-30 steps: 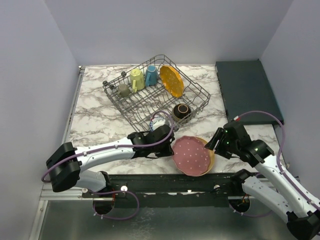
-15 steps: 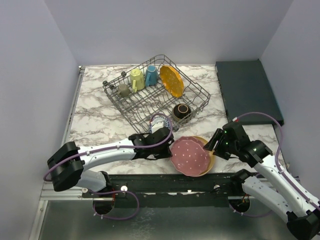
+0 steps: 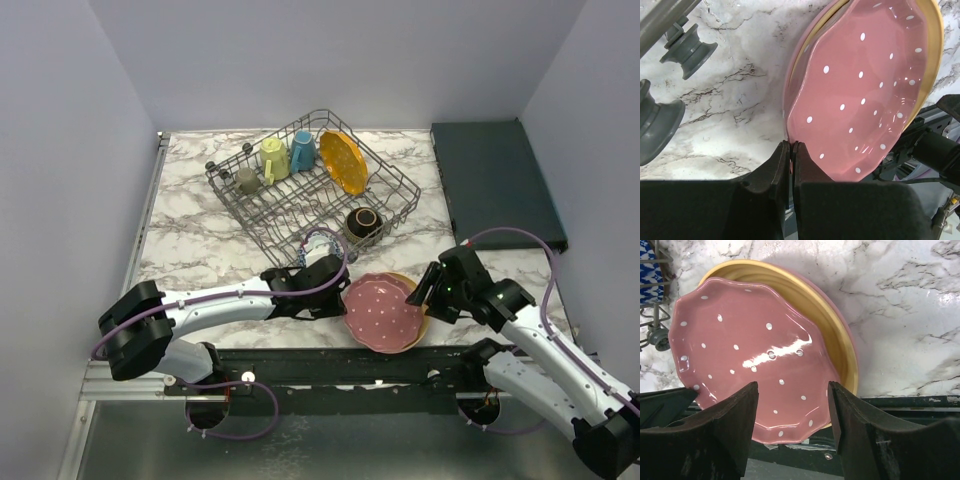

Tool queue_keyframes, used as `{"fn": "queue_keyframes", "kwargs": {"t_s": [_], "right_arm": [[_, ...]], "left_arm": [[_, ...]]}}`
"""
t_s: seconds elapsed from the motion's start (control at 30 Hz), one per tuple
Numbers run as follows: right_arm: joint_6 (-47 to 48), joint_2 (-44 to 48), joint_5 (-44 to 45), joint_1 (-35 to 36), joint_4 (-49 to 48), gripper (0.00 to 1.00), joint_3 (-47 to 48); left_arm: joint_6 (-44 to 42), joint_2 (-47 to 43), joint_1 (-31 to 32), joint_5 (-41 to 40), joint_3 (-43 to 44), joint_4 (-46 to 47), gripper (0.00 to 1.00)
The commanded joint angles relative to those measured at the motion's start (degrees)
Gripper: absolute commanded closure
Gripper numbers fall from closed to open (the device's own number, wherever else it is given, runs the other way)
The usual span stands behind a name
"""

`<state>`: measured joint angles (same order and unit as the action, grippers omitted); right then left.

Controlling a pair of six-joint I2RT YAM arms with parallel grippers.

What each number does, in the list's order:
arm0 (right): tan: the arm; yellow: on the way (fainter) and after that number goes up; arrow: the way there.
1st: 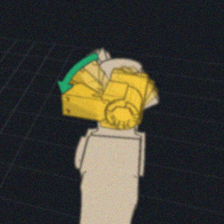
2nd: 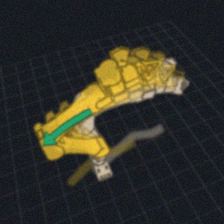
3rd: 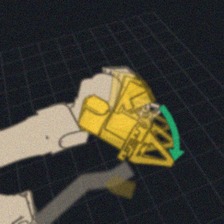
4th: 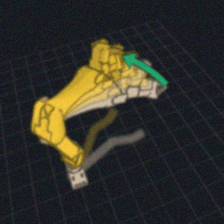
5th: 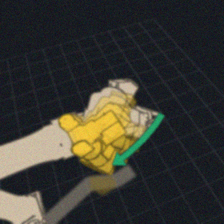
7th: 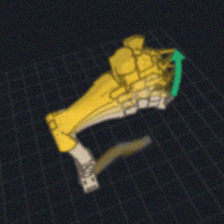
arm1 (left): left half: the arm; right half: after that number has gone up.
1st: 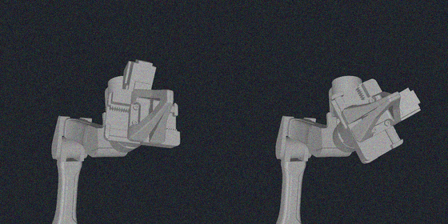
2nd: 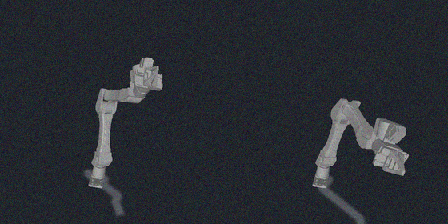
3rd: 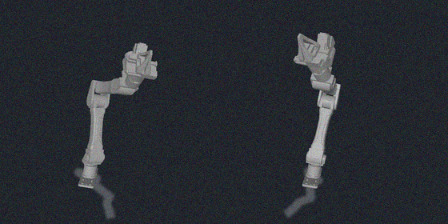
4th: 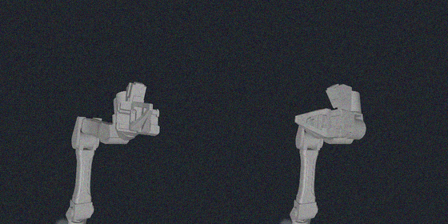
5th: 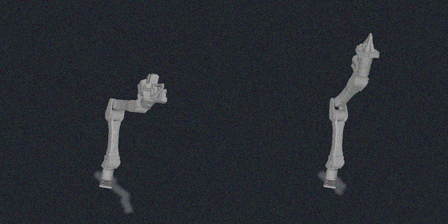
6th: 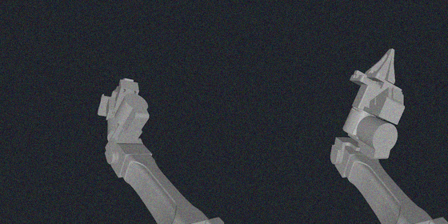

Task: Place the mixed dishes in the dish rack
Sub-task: Pick up the plate at the center of the board.

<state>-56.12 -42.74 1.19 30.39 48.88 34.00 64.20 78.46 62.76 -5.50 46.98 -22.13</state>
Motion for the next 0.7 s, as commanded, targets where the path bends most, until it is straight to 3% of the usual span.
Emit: {"fn": "queue_keyframes", "kwargs": {"t_s": [0.0, 0.67], "right_arm": [[-0.6, -1.2, 1.2, 0.2, -1.6, 0.37, -0.2], [-1.2, -6.2, 3.1, 0.2, -4.0, 0.38, -1.1]], "left_arm": [[-0.3, 0.4, 0.5, 0.4, -2.4, -1.9, 0.96], [-0.2, -3.0, 0.5, -0.3, -7.1, -0.8, 0.98]]}}
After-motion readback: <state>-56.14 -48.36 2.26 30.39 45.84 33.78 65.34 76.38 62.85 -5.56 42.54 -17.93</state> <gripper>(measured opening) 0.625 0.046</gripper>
